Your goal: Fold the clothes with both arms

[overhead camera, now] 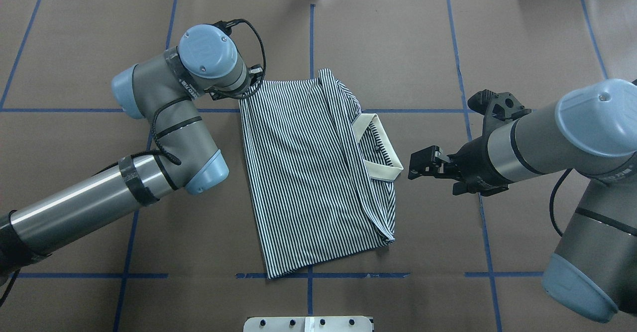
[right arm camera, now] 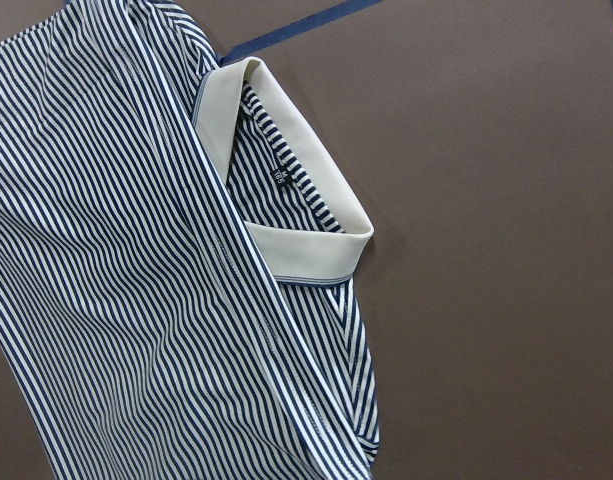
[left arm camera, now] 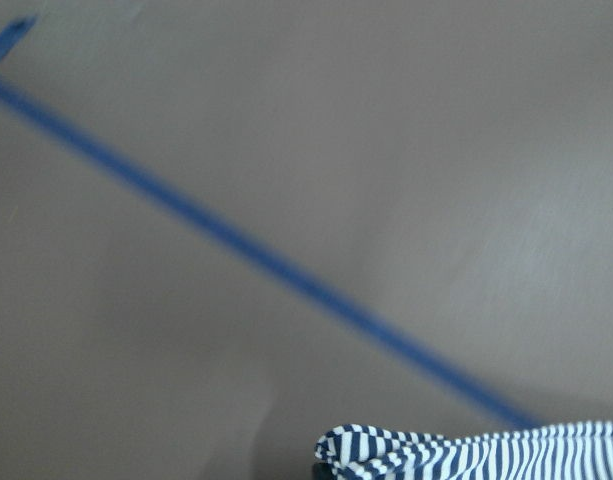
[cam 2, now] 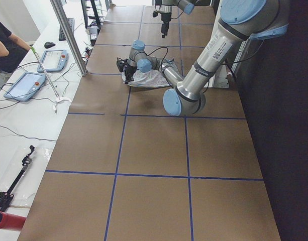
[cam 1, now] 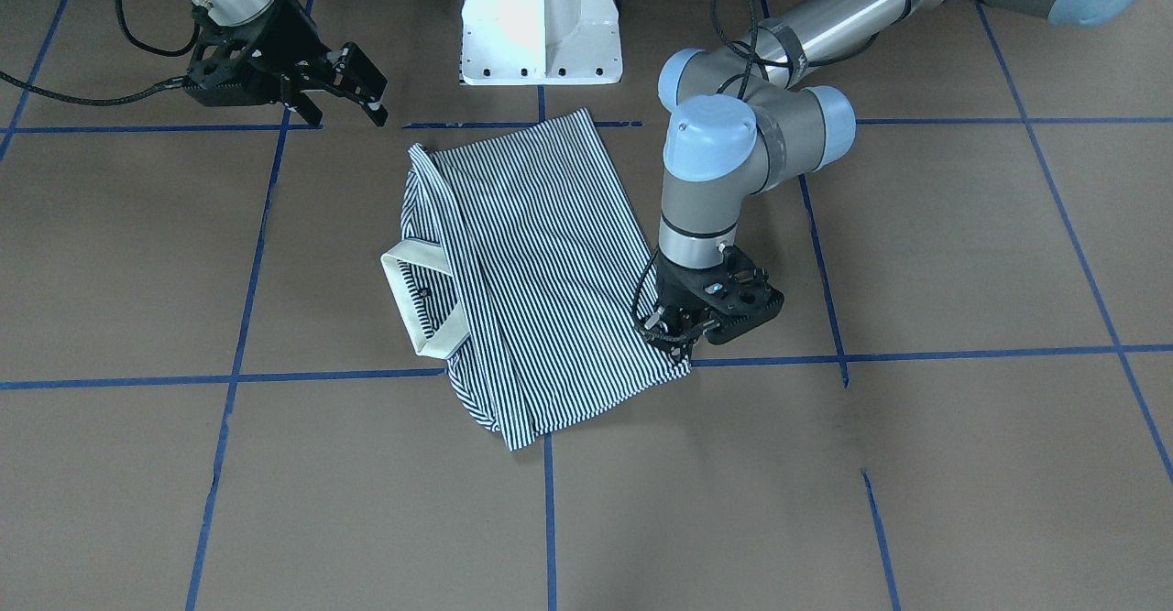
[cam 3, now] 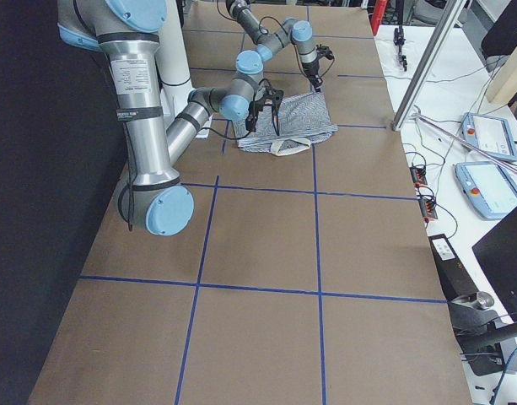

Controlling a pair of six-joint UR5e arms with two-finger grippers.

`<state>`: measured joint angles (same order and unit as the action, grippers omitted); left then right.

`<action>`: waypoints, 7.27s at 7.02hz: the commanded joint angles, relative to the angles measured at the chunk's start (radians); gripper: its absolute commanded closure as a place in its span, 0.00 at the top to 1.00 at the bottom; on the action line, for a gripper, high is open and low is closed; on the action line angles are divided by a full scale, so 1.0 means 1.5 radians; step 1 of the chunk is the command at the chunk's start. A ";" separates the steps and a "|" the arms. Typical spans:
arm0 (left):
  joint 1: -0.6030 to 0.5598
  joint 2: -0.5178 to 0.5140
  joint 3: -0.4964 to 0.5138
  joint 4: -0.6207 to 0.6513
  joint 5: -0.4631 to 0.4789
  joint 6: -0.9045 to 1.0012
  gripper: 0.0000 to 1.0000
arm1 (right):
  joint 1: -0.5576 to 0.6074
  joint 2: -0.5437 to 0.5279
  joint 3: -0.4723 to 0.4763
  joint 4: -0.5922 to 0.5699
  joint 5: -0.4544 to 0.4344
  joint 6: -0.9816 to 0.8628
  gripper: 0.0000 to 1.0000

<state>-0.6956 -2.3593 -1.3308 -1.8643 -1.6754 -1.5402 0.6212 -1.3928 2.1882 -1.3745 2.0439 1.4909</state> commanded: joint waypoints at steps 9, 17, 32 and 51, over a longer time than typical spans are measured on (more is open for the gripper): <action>-0.066 0.029 0.015 -0.111 -0.058 0.220 1.00 | -0.006 0.095 -0.132 -0.011 -0.044 -0.097 1.00; -0.026 0.191 -0.392 0.146 -0.092 0.219 1.00 | -0.143 0.352 -0.389 -0.211 -0.149 -0.228 1.00; -0.020 0.185 -0.384 0.139 -0.093 0.218 1.00 | -0.150 0.293 -0.328 -0.347 -0.151 -0.289 1.00; -0.020 0.184 -0.387 0.139 -0.094 0.219 1.00 | -0.060 0.386 -0.480 -0.330 -0.157 -0.421 1.00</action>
<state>-0.7269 -2.0807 -1.9098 -1.6558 -1.8150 -1.2118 0.5125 -0.7903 1.4655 -1.8712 1.8088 0.8693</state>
